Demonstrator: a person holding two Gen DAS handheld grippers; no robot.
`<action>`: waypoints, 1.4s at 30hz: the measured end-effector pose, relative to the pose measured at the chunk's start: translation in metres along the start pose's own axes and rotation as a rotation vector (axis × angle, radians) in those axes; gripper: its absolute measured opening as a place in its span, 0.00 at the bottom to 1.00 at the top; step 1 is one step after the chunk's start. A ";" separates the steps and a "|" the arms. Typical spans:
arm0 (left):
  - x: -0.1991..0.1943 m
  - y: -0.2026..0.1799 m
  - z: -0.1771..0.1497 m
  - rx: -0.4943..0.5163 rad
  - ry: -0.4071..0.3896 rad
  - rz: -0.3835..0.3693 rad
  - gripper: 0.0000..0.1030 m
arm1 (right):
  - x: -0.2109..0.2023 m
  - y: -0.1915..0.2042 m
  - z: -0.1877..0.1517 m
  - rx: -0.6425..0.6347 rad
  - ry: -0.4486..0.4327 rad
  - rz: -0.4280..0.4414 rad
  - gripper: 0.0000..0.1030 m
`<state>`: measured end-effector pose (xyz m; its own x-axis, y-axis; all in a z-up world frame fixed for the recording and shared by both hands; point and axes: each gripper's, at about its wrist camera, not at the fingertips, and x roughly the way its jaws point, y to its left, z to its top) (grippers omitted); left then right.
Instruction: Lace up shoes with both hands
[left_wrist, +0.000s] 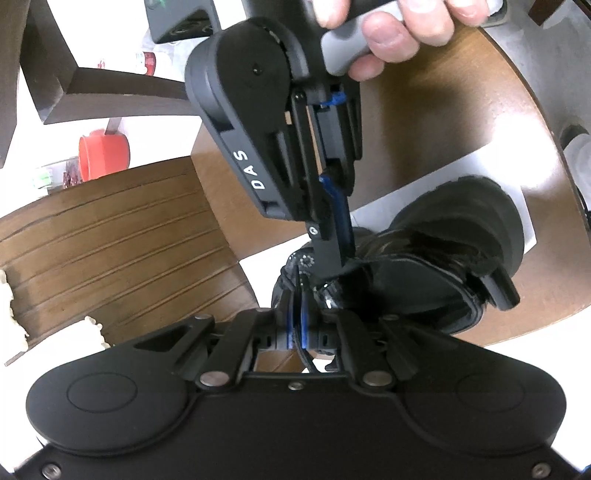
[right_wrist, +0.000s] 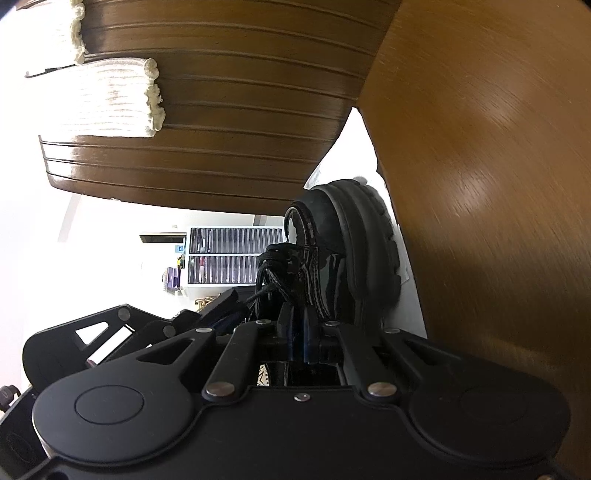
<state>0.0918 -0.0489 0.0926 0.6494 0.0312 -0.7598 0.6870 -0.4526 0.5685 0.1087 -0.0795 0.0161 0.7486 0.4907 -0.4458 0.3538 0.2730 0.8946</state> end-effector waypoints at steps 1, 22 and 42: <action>0.000 0.000 0.001 0.005 0.001 -0.003 0.05 | 0.000 0.000 0.000 0.000 0.000 0.000 0.03; 0.027 0.010 0.012 0.018 0.021 -0.035 0.05 | 0.002 0.002 -0.001 -0.002 0.001 -0.002 0.03; 0.042 0.020 0.026 0.034 0.016 -0.023 0.05 | -0.001 0.005 0.000 -0.026 -0.001 -0.014 0.03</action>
<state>0.1242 -0.0802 0.0643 0.6388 0.0559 -0.7673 0.6906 -0.4813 0.5398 0.1101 -0.0782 0.0212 0.7443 0.4858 -0.4584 0.3498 0.3011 0.8871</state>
